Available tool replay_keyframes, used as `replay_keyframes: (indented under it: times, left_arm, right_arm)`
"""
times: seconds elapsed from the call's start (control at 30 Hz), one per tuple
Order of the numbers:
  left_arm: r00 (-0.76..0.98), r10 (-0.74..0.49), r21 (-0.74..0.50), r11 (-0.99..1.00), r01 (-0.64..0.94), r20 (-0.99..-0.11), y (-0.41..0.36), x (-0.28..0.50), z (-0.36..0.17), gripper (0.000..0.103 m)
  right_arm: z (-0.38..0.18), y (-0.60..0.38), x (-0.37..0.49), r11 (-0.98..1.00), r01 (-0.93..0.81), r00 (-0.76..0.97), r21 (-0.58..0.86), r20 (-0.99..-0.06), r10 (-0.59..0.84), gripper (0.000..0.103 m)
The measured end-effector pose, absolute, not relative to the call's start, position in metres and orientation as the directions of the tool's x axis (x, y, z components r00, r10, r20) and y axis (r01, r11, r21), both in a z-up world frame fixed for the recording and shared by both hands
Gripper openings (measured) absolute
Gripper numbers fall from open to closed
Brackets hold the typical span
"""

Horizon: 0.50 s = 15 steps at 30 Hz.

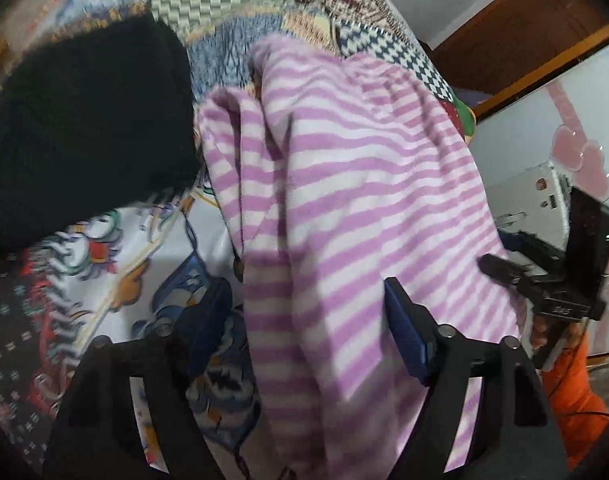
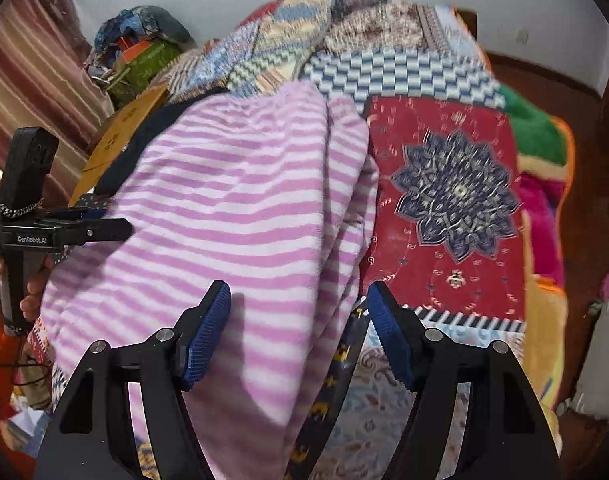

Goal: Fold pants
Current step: 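Lift the pants with both grippers and fold them over onto themselves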

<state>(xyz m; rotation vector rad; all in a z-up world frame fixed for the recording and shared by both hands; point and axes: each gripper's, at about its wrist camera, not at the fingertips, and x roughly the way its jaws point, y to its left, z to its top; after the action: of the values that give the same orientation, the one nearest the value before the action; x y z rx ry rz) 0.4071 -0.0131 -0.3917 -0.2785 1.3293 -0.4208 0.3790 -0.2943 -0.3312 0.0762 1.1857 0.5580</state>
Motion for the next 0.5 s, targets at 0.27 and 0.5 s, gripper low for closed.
replay_keyframes:
  times: [0.27, 0.5]
  left_arm:
    - [0.147, -0.503, -0.472, 0.858, 0.203, -0.852, -0.03, 0.431, -0.404, 0.079]
    - [0.114, -0.588, -0.56, 0.803, 0.203, -0.801, -0.041, 0.456, -0.416, 0.08]
  right_arm:
    - [-0.364, -0.285, 0.404, 0.818, -0.353, 0.155, 0.455, -0.833, 0.53, 0.076]
    - [-0.365, -0.27, 0.411, 0.805, -0.372, 0.151, 0.462, -0.826, 0.544, 0.082]
